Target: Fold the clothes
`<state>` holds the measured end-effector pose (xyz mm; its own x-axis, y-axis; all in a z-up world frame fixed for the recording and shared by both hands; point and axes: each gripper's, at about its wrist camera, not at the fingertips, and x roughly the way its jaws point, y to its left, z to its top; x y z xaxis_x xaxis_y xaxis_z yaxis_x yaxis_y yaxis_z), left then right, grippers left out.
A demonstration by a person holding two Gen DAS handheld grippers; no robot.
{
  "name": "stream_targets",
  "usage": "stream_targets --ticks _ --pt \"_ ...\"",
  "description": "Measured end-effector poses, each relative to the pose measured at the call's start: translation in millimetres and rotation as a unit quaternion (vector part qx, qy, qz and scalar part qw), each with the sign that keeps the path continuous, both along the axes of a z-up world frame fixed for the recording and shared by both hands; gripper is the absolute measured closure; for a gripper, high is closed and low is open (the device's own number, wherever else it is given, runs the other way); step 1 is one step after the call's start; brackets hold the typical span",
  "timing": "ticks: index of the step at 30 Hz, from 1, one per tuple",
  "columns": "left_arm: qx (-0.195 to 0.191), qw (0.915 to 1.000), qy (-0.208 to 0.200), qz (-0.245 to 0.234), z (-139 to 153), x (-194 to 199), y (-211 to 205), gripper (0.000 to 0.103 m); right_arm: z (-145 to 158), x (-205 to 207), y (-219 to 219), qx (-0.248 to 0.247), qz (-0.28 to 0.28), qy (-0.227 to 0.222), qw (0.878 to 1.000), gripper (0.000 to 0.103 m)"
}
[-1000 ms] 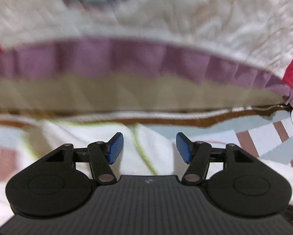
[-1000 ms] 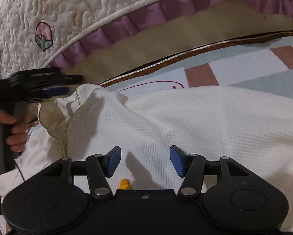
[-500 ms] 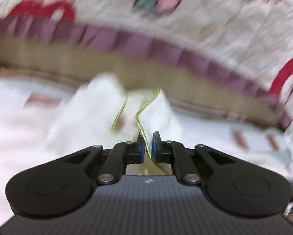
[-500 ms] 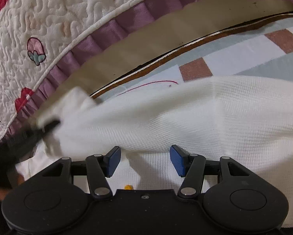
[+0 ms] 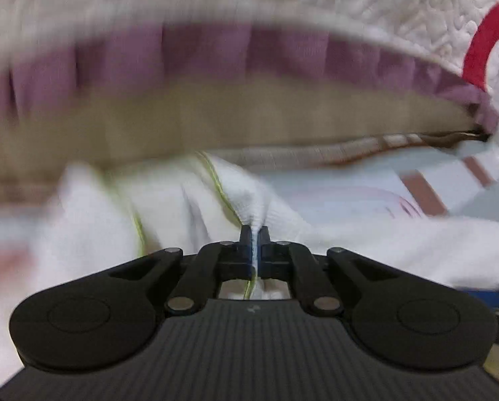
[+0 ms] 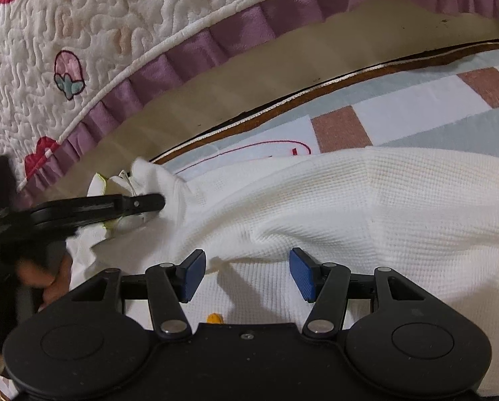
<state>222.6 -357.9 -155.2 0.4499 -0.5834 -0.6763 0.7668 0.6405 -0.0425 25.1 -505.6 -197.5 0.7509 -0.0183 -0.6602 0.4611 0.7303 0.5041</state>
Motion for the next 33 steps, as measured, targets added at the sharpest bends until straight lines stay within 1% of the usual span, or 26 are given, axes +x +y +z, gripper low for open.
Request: stream_targets --ticks 1,3,4,5,7,8,9,10,11,12,13,16,18,20,21,23,25,26,28,30,31,32,33 --pt "-0.014 0.9994 -0.031 0.007 7.4 -0.8 -4.3 0.101 0.4 -0.9 -0.5 -0.005 -0.003 0.000 1.000 0.042" --pt "-0.036 0.9978 -0.045 0.034 14.9 4.7 -13.4 0.101 1.3 -1.7 -1.8 -0.024 -0.008 0.006 1.000 0.042" --pt "-0.032 0.9973 -0.050 0.044 12.5 5.8 -19.3 0.101 1.5 -1.9 -2.6 -0.033 -0.010 0.010 0.999 0.042" --pt "-0.015 0.9969 -0.059 0.051 6.6 5.7 -27.0 0.100 1.3 -2.2 -3.9 -0.033 -0.011 0.011 0.999 0.042" --pt "0.018 0.9955 -0.070 0.061 -6.0 4.7 -38.6 0.094 0.9 -2.8 -6.6 -0.029 -0.014 0.013 0.999 0.042" --pt "0.032 0.9947 -0.073 0.066 -11.7 3.6 -42.4 0.091 1.4 -3.0 -7.8 -0.028 -0.014 0.015 0.999 0.042" --pt "0.040 0.9938 -0.074 0.073 -14.4 1.2 -43.7 0.080 2.8 -3.3 -9.4 -0.030 -0.015 0.020 0.999 0.042" --pt "0.043 0.9927 -0.074 0.085 -13.7 -2.3 -42.7 0.072 4.3 -3.6 -11.2 -0.033 -0.015 0.025 0.999 0.042" --pt "0.037 0.9919 -0.074 0.096 -10.1 -8.0 -39.3 0.061 7.9 -6.1 -16.0 -0.034 -0.024 0.030 0.999 0.042" --pt "0.023 0.9916 -0.076 0.102 -4.1 -16.5 -34.2 0.058 11.8 -9.0 -21.4 -0.035 -0.035 0.036 0.998 0.042" --pt "0.010 0.9914 -0.079 0.104 2.4 -26.2 -29.4 0.057 16.0 -14.1 -29.0 -0.030 -0.050 0.033 0.998 0.042" --pt "-0.018 0.9929 -0.086 0.080 21.5 -63.6 -19.6 0.057 31.5 -39.5 -58.1 -0.003 -0.112 0.018 0.994 0.042" --pt "-0.030 0.9946 -0.082 0.056 30.6 -88.9 -16.1 0.057 45.4 -59.7 -77.1 -0.006 -0.148 0.015 0.989 0.042" --pt "-0.028 0.9980 -0.054 0.018 31.8 -112.9 -18.3 0.059 63.6 -84.0 -94.5 -0.030 -0.186 0.016 0.982 0.041" --pt "-0.021 0.9991 -0.036 0.001 29.3 -124.0 -22.1 0.060 74.8 -100.0 -103.7 -0.050 -0.209 0.015 0.976 0.040" --pt "-0.016 0.9995 0.004 -0.026 21.7 -144.5 -28.1 0.060 93.2 -134.7 -120.8 -0.080 -0.268 0.010 0.960 0.036" --pt "-0.021 0.9980 0.038 -0.046 15.1 -163.6 -38.3 0.060 101.6 -177.7 -138.9 -0.085 -0.348 0.004 0.934 0.034" --pt "-0.023 0.9970 0.047 -0.056 12.6 -171.6 -47.1 0.060 100.7 -199.4 -146.8 -0.073 -0.390 0.001 0.918 0.034" --pt "-0.024 0.9954 0.047 -0.081 9.2 -183.8 -73.3 0.060 89.2 -240.3 -156.1 -0.038 -0.470 -0.003 0.882 0.034" --pt "-0.025 0.9929 0.047 -0.106 6.6 -195.8 -99.6 0.058 71.1 -268.2 -159.5 -0.012 -0.516 0.017 0.856 0.034" --pt "-0.025 0.9904 0.053 -0.125 6.8 -201.8 -113.5 0.057 61.5 -280.0 -158.4 0.011 -0.542 0.012 0.840 0.034" --pt "-0.023 0.9868 0.059 -0.149 5.8 -209.2 -128.8 0.057 53.1 -293.2 -157.4 0.036 -0.572 -0.003 0.819 0.034" --pt "-0.020 0.9833 0.063 -0.170 4.6 -216.8 -142.7 0.055 48.4 -302.3 -154.5 0.043 -0.599 -0.014 0.799 0.034"
